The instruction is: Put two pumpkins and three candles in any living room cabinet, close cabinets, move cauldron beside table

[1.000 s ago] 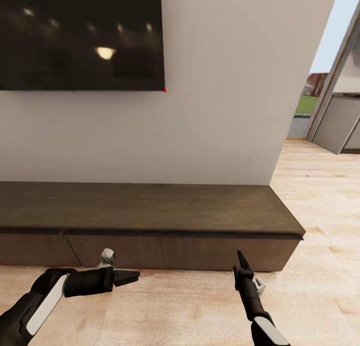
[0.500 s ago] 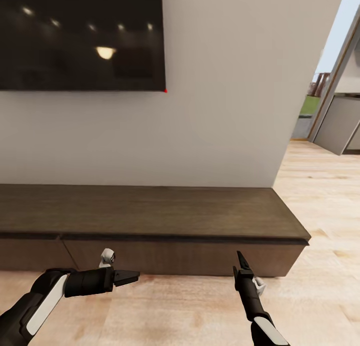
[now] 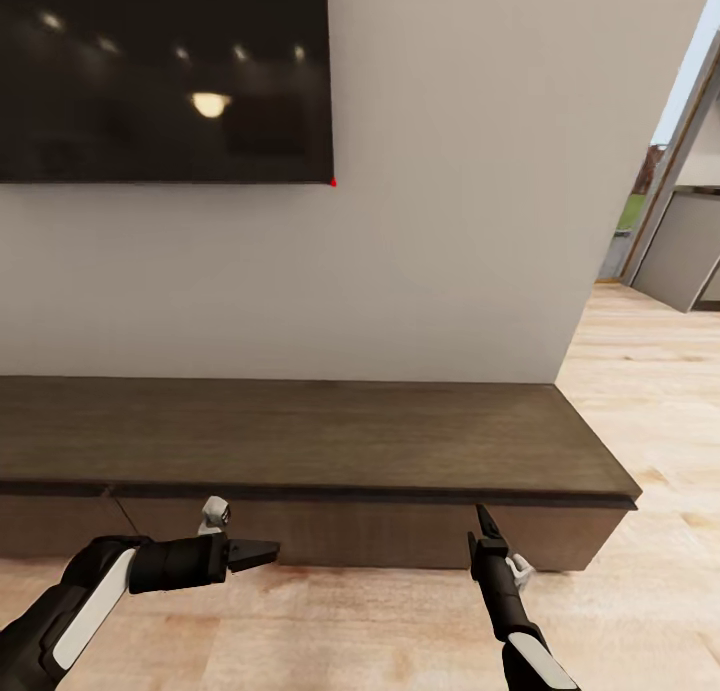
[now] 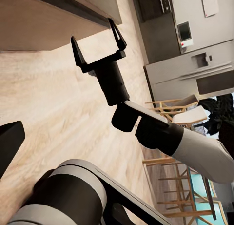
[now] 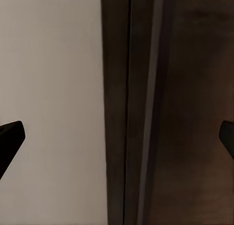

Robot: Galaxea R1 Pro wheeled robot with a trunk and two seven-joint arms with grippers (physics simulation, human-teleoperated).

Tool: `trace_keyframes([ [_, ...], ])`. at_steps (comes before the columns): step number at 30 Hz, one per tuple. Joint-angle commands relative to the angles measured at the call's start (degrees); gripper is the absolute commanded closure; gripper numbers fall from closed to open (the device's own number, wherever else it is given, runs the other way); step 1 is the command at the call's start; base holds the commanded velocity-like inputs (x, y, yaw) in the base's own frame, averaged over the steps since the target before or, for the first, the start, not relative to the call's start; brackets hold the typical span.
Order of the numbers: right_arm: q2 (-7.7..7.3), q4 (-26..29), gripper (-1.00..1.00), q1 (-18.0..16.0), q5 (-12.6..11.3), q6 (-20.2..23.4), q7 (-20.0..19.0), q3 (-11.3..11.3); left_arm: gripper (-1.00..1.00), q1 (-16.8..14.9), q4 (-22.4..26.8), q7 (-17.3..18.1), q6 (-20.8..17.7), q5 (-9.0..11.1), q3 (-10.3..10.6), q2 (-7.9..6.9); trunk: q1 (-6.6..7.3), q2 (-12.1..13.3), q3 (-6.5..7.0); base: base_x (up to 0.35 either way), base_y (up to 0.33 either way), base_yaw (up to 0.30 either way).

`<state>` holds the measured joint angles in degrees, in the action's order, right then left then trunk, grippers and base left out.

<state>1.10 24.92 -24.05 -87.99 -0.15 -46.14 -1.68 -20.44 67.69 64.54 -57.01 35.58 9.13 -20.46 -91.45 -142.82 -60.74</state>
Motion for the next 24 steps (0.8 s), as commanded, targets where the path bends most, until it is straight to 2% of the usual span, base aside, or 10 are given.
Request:
trace_keyframes([
  [1,0.04,-0.04,-1.0,-0.03,0.01,-0.02,-0.18,-0.16,-1.0,-0.04,-0.01,0.06,-0.29,0.16,0.1,-0.04,-0.01,-0.02,-0.05,0.204,0.002,0.0],
  [12,0.06,-0.04,-1.0,-0.03,0.01,-0.03,-0.18,-0.16,-1.0,-0.04,-0.01,0.06,-0.29,0.26,0.1,-0.1,-0.01,-0.02,-0.05,0.041,0.0,0.0],
  [16,0.04,-0.04,-1.0,-0.03,0.01,-0.03,-0.18,-0.16,-1.0,-0.04,-0.01,0.06,-0.29,0.22,0.1,-0.1,-0.3,-0.46,-0.9,0.0,0.0,0.0],
  [19,0.04,-0.04,-1.0,-0.03,0.01,-0.03,-0.18,-0.16,-1.0,-0.04,-0.01,0.06,-0.29,0.26,0.1,-0.1,-0.3,-0.46,-0.9,0.0,0.0,0.0],
  [24,-0.09,-0.04,-1.0,-0.03,0.01,-0.03,-0.18,-0.16,-1.0,-0.03,-0.01,0.06,-0.29,0.25,0.1,-0.1,-0.43,-0.53,-2.0,0.0,0.0,0.0],
])
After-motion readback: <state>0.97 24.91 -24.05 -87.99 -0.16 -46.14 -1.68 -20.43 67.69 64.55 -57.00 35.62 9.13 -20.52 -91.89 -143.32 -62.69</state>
